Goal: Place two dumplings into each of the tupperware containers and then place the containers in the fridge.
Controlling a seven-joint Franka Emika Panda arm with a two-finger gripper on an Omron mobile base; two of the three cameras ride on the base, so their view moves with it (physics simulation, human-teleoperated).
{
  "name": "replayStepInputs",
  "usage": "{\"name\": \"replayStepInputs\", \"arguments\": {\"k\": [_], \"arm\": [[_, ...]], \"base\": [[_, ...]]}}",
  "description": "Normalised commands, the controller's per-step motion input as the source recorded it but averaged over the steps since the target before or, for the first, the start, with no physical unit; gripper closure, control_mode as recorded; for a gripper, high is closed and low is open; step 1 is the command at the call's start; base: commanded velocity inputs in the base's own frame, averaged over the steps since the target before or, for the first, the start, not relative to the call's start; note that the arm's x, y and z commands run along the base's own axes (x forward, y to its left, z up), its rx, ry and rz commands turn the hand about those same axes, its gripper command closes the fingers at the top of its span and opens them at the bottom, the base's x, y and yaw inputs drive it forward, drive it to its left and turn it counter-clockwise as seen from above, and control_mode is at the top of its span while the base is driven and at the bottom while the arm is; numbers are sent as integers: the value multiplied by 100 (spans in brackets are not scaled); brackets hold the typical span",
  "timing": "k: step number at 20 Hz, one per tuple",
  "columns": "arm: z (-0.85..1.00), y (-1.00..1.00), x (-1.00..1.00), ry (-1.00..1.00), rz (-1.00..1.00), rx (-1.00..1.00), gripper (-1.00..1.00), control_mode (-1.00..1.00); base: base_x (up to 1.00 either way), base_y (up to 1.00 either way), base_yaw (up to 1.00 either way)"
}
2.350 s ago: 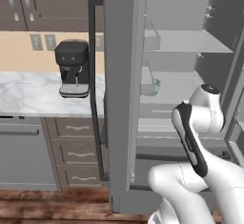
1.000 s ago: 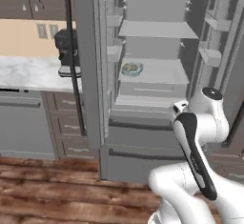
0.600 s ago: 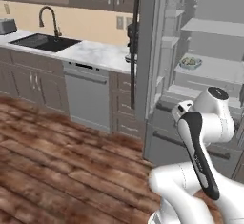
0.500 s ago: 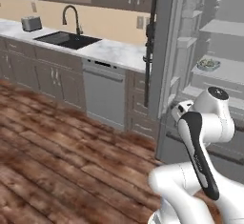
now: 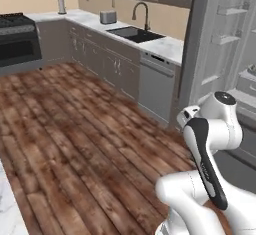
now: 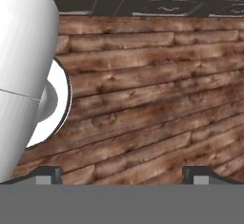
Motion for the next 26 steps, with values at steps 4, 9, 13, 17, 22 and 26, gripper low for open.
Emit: {"name": "replayStepInputs", "arguments": {"k": [4,9,13,17,22,26], "arm": [[0,0,0,0,0,0,-100,100],[0,0,0,0,0,0,-100,100],[0,0,0,0,0,0,-100,100],[0,0,0,0,0,0,-100,100],[0,0,0,0,0,0,-100,100],[0,0,0,0,0,0,-100,100]], "base": [[-100,-38,27],[-100,-49,1],[-100,-40,-1],[-100,-20,0],[-100,-2,1],[-100,-2,7]]}}
